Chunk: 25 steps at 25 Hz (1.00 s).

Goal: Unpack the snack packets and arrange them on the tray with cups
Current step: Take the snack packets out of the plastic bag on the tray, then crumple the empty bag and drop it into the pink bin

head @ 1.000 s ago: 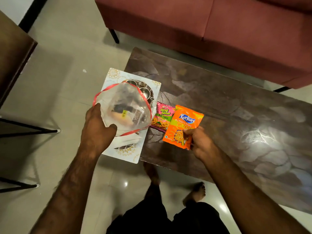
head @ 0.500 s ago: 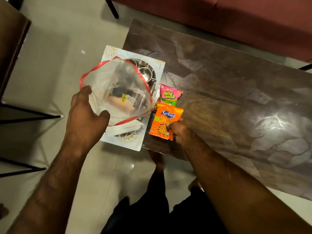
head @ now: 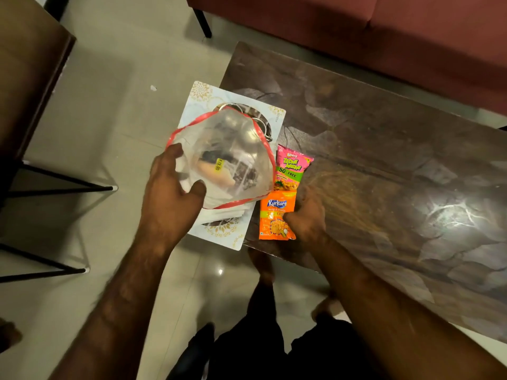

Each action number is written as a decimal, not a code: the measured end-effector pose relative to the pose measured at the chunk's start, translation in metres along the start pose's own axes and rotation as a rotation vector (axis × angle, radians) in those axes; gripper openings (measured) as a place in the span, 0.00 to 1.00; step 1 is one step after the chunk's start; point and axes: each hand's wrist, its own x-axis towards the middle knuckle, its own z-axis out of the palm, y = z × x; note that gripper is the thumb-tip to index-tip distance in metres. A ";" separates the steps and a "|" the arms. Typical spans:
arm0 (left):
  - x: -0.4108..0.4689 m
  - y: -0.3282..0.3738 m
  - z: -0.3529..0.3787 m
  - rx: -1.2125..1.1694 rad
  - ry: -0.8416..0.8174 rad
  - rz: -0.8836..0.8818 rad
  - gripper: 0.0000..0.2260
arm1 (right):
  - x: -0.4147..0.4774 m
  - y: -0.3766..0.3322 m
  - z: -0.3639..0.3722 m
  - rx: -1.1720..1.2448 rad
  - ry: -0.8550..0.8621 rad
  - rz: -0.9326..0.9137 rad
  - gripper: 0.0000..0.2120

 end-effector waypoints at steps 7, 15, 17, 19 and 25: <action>-0.006 0.001 0.000 -0.220 -0.222 0.008 0.34 | -0.031 -0.095 -0.004 0.103 -0.257 -0.468 0.55; 0.000 0.012 0.018 -0.559 -0.179 -0.029 0.34 | -0.069 -0.127 -0.021 0.315 -0.409 -0.521 0.33; 0.010 0.012 0.015 -0.671 -0.127 -0.107 0.23 | -0.069 -0.123 -0.037 0.252 -0.324 -0.552 0.37; 0.019 0.017 0.011 -0.820 -0.073 -0.188 0.18 | -0.066 -0.114 -0.056 0.160 -0.166 -0.538 0.45; 0.023 0.041 0.019 -1.163 -0.108 -0.422 0.17 | -0.074 -0.105 -0.092 0.642 -0.468 -0.302 0.48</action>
